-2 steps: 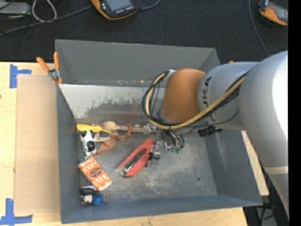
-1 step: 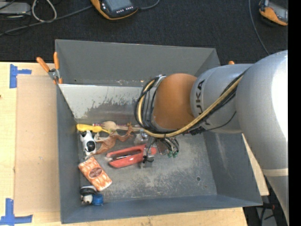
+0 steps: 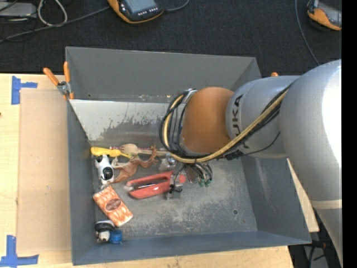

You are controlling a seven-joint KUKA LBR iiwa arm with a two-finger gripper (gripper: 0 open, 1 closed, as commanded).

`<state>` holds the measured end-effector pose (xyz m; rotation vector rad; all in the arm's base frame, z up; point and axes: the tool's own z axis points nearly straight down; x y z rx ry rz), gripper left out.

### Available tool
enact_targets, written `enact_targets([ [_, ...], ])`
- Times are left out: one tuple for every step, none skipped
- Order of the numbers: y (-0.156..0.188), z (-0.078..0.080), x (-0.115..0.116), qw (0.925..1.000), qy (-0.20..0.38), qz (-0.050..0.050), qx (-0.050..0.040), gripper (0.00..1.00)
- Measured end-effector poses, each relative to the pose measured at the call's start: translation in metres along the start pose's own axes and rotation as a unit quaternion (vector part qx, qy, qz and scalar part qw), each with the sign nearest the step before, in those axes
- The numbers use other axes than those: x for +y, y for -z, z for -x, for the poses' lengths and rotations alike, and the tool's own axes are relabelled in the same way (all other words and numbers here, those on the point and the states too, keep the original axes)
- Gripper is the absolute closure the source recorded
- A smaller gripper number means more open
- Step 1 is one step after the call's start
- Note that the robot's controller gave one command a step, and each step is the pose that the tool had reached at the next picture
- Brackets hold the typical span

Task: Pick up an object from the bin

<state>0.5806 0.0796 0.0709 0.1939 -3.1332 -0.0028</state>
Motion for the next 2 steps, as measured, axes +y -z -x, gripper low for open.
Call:
enact_targets([
  [0.057, -0.009, -0.005, 1.0000, 0.000, 0.000, 0.0051, 1.00],
  [0.135, 0.012, -0.016, 1.0000, -0.007, 0.000, 0.0052, 1.00],
])
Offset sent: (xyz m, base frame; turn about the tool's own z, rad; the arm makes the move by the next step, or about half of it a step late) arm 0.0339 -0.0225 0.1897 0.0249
